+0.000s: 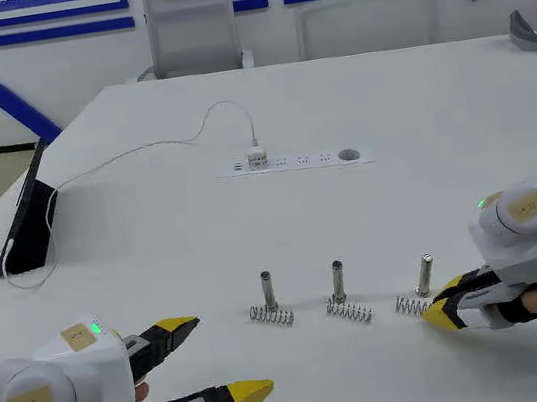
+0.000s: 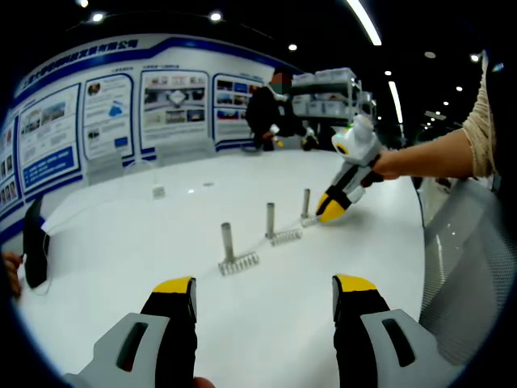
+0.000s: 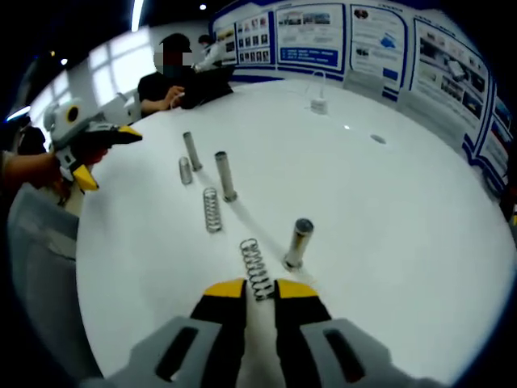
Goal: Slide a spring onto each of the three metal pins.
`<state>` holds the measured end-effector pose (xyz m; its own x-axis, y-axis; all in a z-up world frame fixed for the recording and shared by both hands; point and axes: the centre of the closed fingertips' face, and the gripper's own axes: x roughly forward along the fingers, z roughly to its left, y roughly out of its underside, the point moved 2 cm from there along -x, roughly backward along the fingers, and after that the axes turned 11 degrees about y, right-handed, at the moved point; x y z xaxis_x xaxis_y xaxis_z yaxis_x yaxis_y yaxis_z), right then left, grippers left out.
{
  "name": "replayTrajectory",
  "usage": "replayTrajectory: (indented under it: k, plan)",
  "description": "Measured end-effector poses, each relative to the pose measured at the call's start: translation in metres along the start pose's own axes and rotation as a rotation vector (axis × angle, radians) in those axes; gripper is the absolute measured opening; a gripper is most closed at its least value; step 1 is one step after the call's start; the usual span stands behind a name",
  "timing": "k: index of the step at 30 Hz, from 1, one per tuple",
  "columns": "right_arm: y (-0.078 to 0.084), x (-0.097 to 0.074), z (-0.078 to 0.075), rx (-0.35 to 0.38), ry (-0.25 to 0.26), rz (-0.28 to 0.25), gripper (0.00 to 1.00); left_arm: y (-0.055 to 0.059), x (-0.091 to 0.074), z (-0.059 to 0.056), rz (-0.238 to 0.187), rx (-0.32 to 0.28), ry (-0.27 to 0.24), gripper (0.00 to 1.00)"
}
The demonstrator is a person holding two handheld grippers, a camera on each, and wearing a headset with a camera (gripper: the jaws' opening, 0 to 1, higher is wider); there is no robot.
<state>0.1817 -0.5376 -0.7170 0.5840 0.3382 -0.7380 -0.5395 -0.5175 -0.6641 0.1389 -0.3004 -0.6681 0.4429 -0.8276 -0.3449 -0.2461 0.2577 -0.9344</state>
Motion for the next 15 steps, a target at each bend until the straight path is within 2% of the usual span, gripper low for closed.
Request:
replayTrajectory:
  k: [15]
  plan:
    - [0.0034,0.0039,0.0028,-0.082,-0.028,0.071,0.12,0.0016,0.0032,-0.0034,0.009,0.005,0.012,0.69]
